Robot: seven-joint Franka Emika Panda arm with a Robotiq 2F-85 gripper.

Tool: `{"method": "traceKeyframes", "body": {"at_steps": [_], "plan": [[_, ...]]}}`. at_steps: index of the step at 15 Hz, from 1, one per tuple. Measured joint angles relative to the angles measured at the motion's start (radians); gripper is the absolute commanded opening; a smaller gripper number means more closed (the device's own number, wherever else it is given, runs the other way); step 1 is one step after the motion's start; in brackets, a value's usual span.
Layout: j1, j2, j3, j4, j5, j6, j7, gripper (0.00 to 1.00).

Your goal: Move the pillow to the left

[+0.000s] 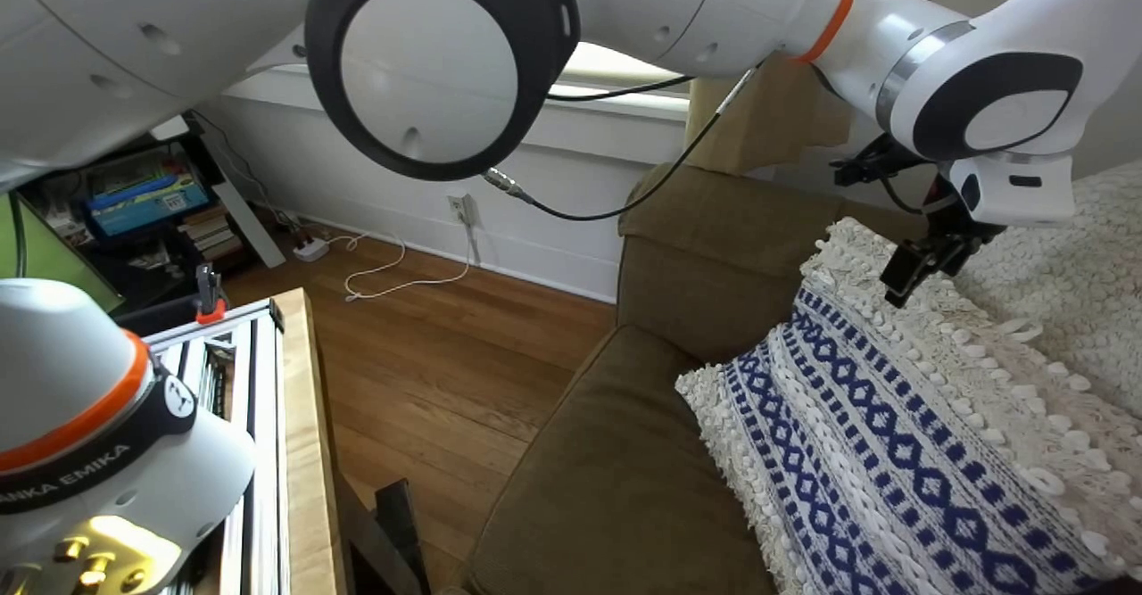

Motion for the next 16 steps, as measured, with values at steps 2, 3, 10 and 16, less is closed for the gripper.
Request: {"method": "traceKeyframes", "body": {"at_steps": [2, 3, 10, 16], "plan": [[0.004, 0.001, -0.007, 0.0, -0.01, 0.006, 0.0, 1.0], [0.01, 0.006, -0.02, 0.0, -0.019, 0.027, 0.007, 1.0], [0.035, 0.123, -0.108, 0.013, -0.058, 0.34, 0.093, 1.0], [0.055, 0.158, -0.165, 0.032, -0.058, 0.308, 0.218, 0.42]]}}
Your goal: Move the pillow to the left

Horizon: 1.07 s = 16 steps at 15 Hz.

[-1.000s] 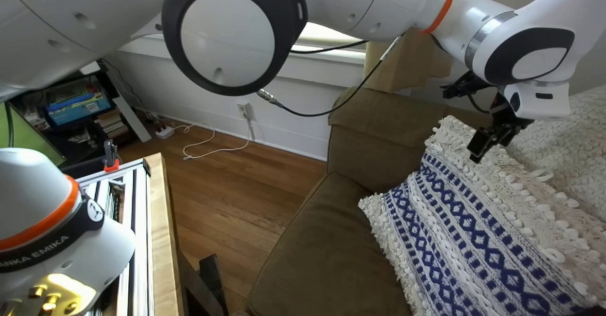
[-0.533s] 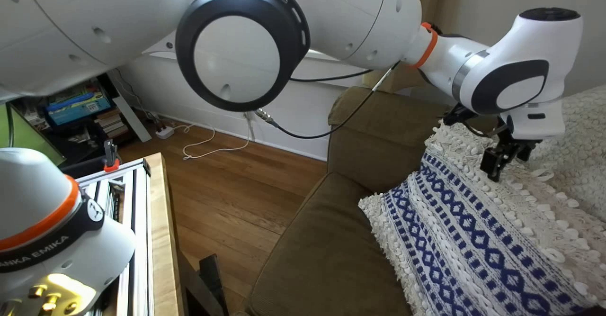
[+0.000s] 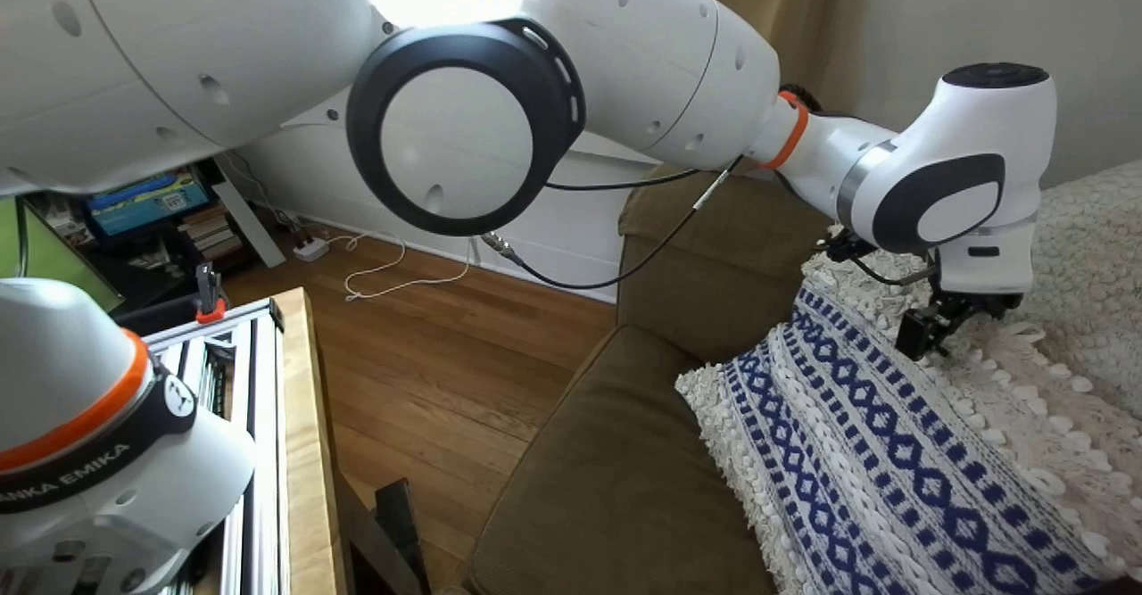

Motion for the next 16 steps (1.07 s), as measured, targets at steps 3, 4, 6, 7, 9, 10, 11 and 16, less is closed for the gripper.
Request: {"method": "traceKeyframes", "body": {"at_steps": [3, 4, 6, 7, 9, 10, 11, 16], "plan": [[0.015, -0.012, -0.019, 0.024, 0.001, -0.114, 0.082, 0.2], [0.017, -0.021, -0.02, 0.031, 0.001, -0.162, 0.108, 0.14], [0.019, -0.04, -0.02, 0.044, 0.001, -0.253, 0.152, 0.02], [0.019, -0.049, -0.02, 0.048, 0.002, -0.291, 0.171, 0.05], [0.019, -0.065, -0.02, 0.05, 0.005, -0.353, 0.203, 0.03], [0.019, -0.074, -0.02, 0.05, 0.008, -0.38, 0.217, 0.04], [0.018, -0.082, -0.02, 0.05, 0.011, -0.402, 0.23, 0.05], [0.018, -0.136, -0.017, 0.026, 0.033, -0.432, 0.272, 0.05]]}}
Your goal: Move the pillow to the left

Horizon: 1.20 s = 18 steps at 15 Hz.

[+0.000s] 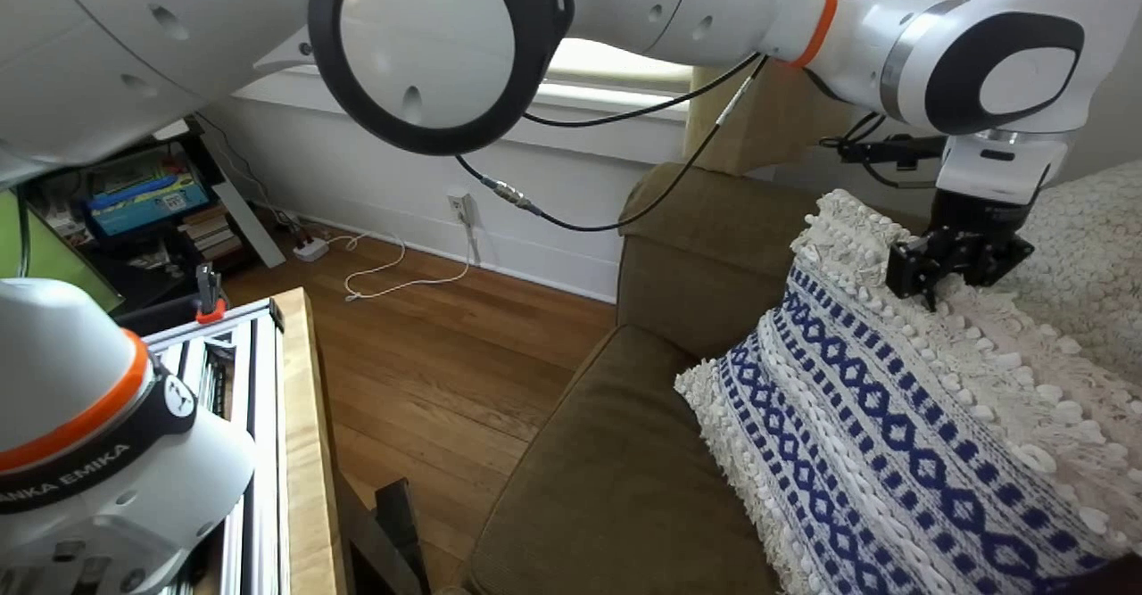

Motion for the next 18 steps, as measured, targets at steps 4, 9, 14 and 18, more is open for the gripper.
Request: {"method": "traceKeyframes", "body": {"at_steps": [4, 9, 14, 18], "plan": [[0.009, -0.084, 0.0, -0.09, 0.006, 0.021, 0.034, 0.05], [0.041, -0.204, -0.018, -0.308, 0.008, 0.145, 0.14, 0.05], [0.111, -0.315, -0.115, -0.526, -0.015, 0.236, 0.241, 0.05], [0.146, -0.432, -0.147, -0.697, -0.165, 0.235, 0.346, 0.05]]}}
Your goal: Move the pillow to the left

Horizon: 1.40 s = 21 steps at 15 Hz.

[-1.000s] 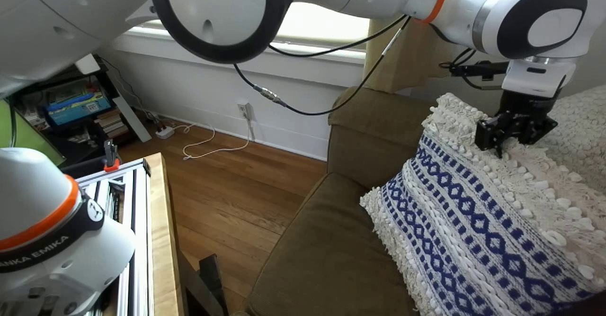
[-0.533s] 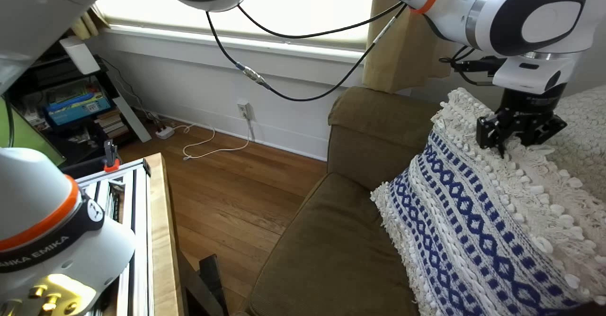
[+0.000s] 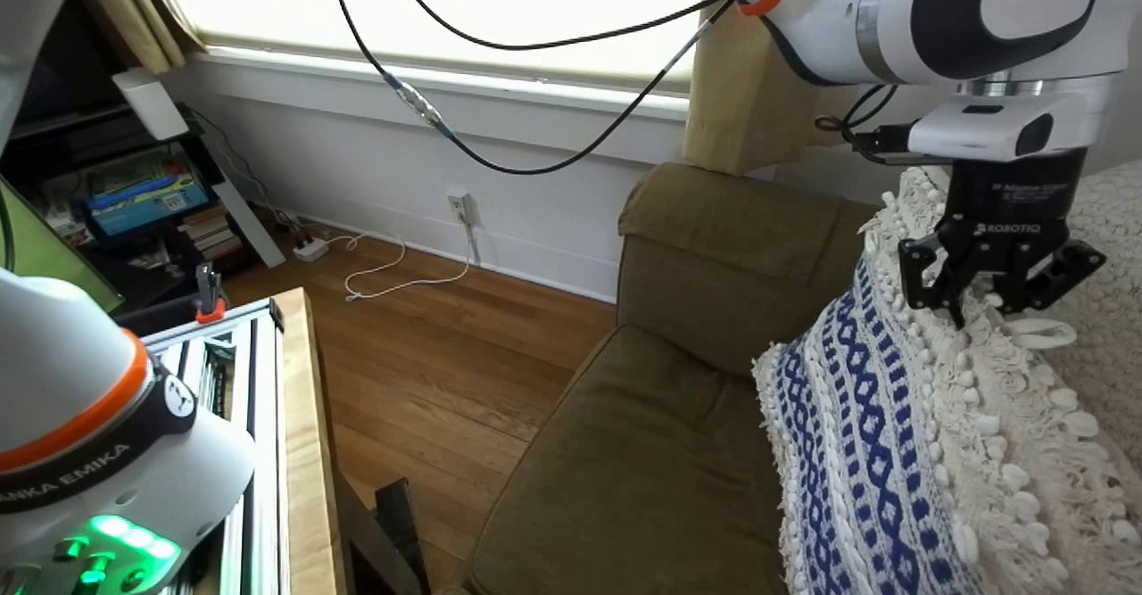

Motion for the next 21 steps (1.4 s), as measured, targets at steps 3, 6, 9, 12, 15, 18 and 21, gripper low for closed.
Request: {"method": "traceKeyframes", "body": {"at_steps": [3, 6, 9, 12, 15, 18, 21], "plan": [[0.021, -0.104, -0.02, -0.135, -0.114, -0.001, 0.066, 0.05], [0.025, -0.216, -0.034, -0.256, -0.216, -0.003, 0.105, 0.05], [0.009, -0.334, -0.037, -0.362, -0.287, -0.041, 0.104, 0.05], [-0.029, -0.453, -0.032, -0.456, -0.317, -0.079, 0.082, 0.05], [-0.099, -0.561, -0.029, -0.54, -0.318, -0.088, 0.032, 0.05], [-0.185, -0.621, -0.025, -0.595, -0.318, -0.069, -0.053, 0.05], [-0.25, -0.606, -0.012, -0.622, -0.311, 0.0, -0.131, 0.05]]}}
